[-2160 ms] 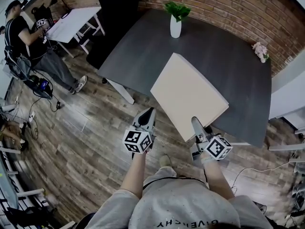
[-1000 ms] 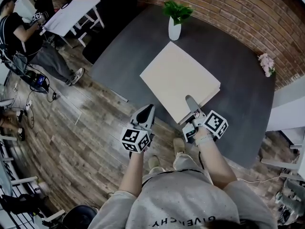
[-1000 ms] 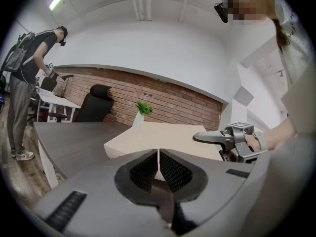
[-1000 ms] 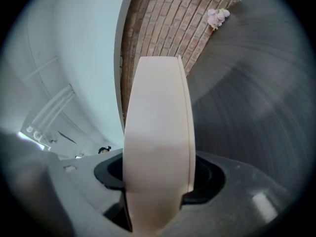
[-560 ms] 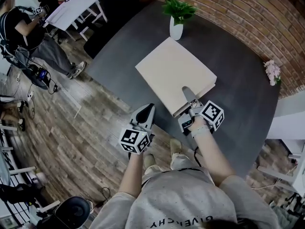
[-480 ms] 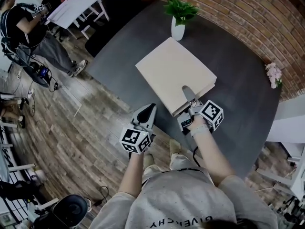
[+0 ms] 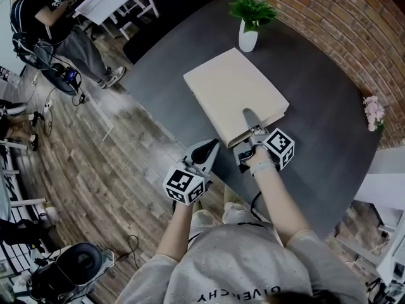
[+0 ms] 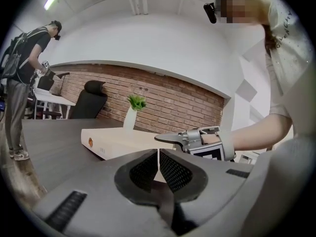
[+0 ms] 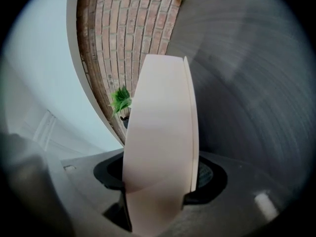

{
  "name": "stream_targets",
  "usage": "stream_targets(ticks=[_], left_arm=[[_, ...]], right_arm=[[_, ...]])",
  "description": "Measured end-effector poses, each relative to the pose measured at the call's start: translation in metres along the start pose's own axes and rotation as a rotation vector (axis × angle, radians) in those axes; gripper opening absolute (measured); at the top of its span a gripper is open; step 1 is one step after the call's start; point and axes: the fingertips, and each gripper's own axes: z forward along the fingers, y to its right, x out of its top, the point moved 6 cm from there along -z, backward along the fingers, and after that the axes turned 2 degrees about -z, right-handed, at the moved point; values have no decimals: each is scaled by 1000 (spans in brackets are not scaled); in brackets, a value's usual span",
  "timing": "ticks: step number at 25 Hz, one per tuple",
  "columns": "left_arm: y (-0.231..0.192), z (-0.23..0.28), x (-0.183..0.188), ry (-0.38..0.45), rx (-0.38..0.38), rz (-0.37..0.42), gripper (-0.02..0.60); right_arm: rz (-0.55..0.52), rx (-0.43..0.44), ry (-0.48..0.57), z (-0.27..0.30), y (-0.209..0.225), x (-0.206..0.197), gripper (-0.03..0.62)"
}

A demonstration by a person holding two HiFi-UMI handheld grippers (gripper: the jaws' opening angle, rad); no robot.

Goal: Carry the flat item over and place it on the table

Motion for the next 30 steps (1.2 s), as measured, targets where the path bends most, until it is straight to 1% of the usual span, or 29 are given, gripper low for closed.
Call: stream_targets(ticks=[6,11,21,27,30], left_arm=[[10,12,-10,-33,-20,-21,8],[24,25,-25,-87,-37,8,8],[34,34,-37,-82,-45,-14,8],[37,38,-42,-98,-98,-14,8],[40,40,-42,-98,-135,-14,8]], right_arm=[[-8,-10,-12,6,7,1,293],[-2,-17,-21,7,11,1,299],[-27,-5,-76,2,20,9,316],[-34,2,-87,1,26,12,318],[-18,-1,-103,1,28,12,318]])
